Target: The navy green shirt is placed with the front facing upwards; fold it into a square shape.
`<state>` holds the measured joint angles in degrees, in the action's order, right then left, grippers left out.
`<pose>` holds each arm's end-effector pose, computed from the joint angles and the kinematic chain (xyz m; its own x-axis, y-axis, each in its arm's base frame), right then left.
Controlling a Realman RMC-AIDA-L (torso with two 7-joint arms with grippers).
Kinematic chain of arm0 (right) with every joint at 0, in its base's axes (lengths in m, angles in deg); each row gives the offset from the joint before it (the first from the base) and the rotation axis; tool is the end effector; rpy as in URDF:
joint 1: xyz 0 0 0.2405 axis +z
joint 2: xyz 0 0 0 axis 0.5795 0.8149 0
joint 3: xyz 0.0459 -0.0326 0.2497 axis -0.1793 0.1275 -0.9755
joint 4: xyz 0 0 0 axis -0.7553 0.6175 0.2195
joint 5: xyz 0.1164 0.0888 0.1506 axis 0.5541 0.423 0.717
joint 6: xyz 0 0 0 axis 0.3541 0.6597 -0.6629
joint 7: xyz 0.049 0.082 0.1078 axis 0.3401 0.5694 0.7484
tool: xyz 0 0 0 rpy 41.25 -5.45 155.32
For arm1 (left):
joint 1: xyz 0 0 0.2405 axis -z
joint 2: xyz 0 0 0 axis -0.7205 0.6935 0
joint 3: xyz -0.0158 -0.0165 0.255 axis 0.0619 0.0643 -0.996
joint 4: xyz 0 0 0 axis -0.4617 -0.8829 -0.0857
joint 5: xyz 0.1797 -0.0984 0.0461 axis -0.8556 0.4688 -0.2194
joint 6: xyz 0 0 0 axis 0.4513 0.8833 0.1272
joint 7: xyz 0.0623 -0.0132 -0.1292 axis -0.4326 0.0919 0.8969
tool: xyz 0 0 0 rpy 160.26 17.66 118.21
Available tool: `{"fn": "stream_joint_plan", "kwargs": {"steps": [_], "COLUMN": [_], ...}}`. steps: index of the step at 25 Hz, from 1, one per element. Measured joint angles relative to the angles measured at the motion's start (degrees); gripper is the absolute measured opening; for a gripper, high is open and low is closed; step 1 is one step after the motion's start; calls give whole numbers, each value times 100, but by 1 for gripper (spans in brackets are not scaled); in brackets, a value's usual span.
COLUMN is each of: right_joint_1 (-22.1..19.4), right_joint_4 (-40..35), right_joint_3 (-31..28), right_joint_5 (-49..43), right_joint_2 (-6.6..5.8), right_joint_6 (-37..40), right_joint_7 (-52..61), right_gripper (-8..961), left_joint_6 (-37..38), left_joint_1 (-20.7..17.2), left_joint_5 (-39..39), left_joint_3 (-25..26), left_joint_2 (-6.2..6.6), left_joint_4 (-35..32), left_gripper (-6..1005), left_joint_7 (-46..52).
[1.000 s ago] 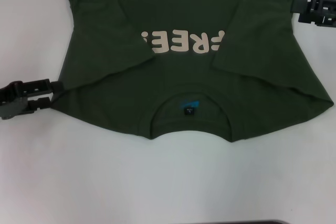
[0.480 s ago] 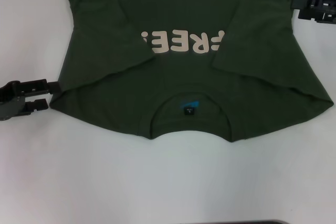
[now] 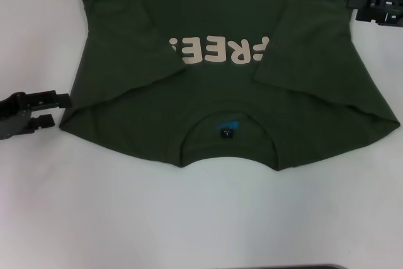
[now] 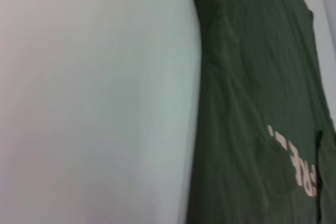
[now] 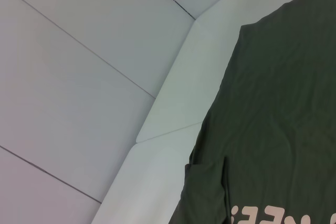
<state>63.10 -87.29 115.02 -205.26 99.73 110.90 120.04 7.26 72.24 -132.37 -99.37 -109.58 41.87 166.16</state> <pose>0.2910 0.3326 0.0937 0.2338 -0.7714 -0.5919 -0.9082 -0.3906 0.1503 -0.3548 0.3018 0.0369 -0.0864 0.9003 0.4265 0.9940 0.0490 0.0979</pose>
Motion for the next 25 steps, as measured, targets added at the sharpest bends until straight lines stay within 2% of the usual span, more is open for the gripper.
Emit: {"fn": "stream_joint_plan", "kwargs": {"steps": [25], "right_joint_1": [3], "right_joint_4": [0], "right_joint_3": [-99], "right_joint_5": [0], "right_joint_2": [-7], "right_joint_6": [34], "right_joint_7": [0], "right_gripper": [928], "left_joint_6": [-207], "left_joint_1": [105], "left_joint_5": [-27], "left_joint_3": [-140], "left_joint_2": [-17], "left_joint_4": [147], "left_gripper": [782], "left_joint_7": [23]}}
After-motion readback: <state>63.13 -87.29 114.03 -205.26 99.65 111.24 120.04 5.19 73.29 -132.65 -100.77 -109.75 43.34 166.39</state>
